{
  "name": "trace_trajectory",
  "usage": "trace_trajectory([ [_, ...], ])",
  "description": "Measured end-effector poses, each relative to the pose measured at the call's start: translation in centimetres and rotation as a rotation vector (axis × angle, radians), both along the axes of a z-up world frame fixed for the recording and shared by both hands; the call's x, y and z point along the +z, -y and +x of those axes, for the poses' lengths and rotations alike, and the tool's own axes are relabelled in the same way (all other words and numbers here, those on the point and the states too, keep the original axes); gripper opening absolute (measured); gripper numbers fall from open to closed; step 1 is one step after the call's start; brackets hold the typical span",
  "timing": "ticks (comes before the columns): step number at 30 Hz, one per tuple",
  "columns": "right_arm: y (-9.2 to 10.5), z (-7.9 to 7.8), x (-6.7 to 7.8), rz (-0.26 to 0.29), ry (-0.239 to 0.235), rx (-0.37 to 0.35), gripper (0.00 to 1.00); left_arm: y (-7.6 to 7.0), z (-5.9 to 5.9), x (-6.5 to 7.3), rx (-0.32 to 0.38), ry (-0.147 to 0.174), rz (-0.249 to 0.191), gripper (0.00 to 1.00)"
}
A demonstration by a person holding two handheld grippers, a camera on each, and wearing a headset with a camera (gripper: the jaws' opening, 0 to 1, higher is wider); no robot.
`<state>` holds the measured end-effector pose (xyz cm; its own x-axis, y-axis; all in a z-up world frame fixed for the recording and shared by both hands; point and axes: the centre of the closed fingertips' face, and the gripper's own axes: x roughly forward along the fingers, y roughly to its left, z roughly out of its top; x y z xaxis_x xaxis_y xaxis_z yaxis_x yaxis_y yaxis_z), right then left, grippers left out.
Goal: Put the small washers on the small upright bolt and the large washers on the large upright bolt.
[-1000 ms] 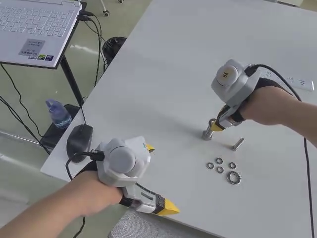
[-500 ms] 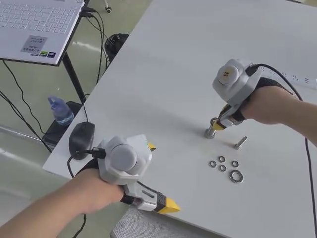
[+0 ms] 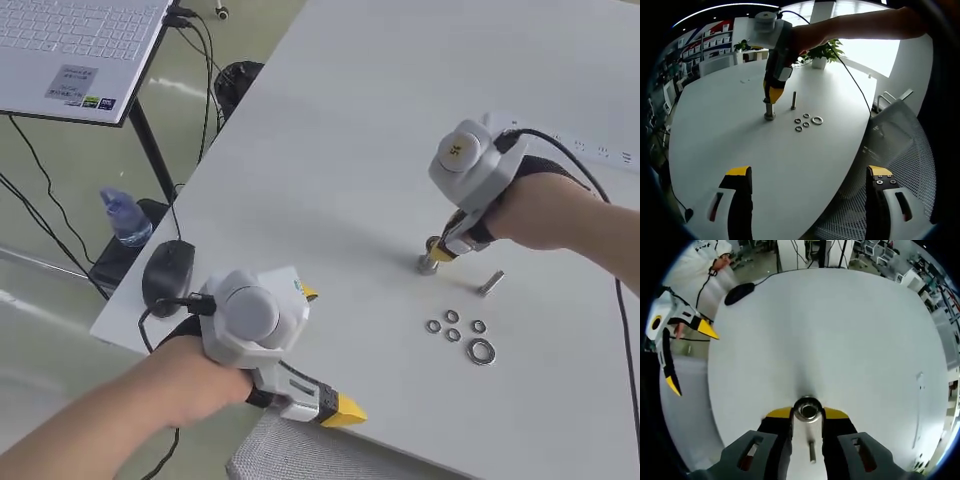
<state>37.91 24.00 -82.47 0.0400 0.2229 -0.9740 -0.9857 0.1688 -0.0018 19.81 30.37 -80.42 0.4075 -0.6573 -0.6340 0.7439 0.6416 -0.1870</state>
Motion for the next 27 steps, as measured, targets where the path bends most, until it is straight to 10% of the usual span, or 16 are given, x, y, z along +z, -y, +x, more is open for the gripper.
trace_trajectory([
  [27, 0.1, 0.1, -3.3, -0.032, 0.005, -0.002, 0.21, -0.4, 0.0, -0.4, -0.005, -0.017, 0.002, 0.93],
])
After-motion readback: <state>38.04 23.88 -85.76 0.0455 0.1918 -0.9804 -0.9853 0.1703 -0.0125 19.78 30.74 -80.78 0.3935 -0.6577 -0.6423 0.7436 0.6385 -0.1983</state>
